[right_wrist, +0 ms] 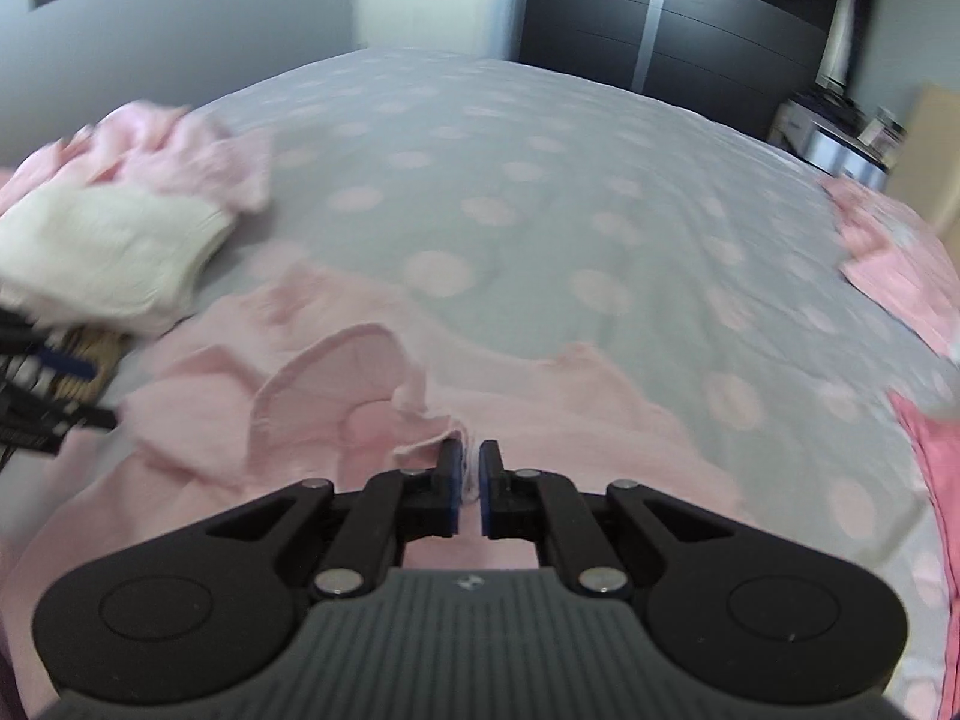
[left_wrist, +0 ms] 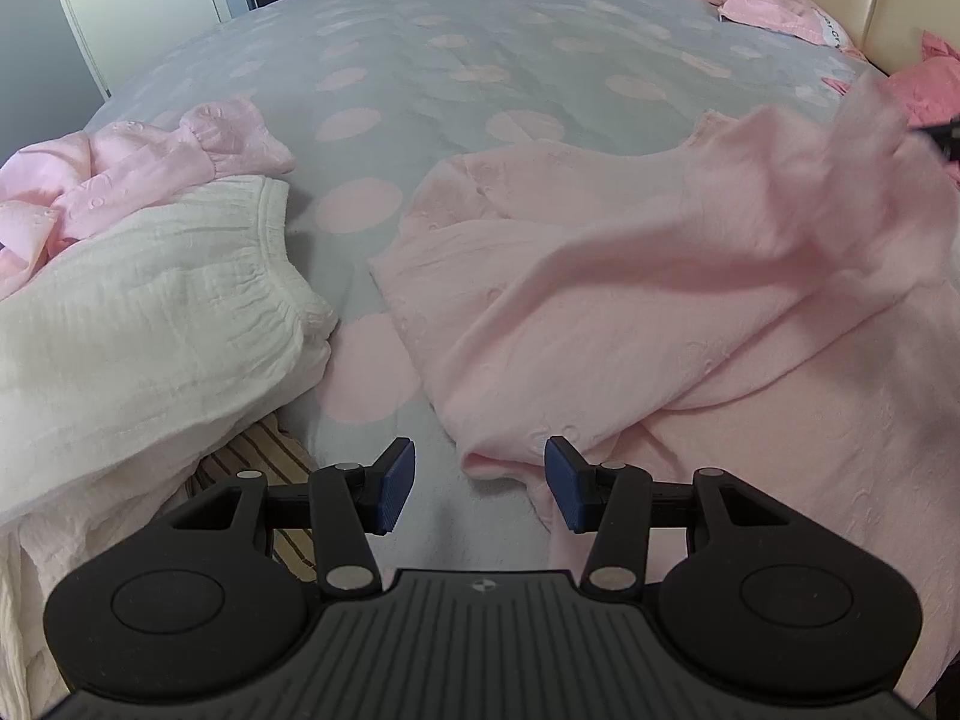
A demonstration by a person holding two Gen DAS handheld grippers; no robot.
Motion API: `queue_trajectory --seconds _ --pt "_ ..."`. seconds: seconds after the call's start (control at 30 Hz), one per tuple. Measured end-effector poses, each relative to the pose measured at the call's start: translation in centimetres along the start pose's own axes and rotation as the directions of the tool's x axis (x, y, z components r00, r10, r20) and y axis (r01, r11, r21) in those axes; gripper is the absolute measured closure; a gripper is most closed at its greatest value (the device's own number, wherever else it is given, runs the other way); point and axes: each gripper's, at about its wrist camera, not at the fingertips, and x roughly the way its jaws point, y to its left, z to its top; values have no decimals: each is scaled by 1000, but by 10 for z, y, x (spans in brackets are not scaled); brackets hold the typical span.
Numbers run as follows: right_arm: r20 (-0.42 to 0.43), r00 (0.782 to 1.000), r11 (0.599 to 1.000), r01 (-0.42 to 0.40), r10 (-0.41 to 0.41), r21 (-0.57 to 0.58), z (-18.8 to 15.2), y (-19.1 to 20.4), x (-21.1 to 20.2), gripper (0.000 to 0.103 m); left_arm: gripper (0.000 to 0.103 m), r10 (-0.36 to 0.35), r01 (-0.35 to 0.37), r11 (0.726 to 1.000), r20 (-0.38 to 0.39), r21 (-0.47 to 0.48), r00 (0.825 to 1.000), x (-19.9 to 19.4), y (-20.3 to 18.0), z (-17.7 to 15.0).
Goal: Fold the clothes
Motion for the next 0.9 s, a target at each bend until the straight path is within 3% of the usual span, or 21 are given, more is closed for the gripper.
queue_trajectory --seconds 0.23,0.33,0.4,0.5,0.63,0.9 --pt "-94 991 979 112 -97 169 -15 -61 22 97 57 27 -26 999 -24 33 999 8 -3 -4" --pt "-184 976 972 147 -113 183 -27 -74 38 89 57 27 -26 998 -20 49 999 9 -5 -4" --pt "-199 970 966 177 -138 189 -34 -80 39 88 57 30 -29 998 -18 59 999 10 -6 -4" --pt "-189 973 964 169 -130 207 -40 -86 31 86 57 34 -33 997 -10 70 999 12 -8 -2" --pt "-128 988 967 116 -89 227 -42 -88 16 60 57 41 -42 997 4 67 999 12 -10 0" --pt "-56 998 939 22 -3 342 -38 -105 27 58 58 36 -41 992 41 123 999 13 -22 6"
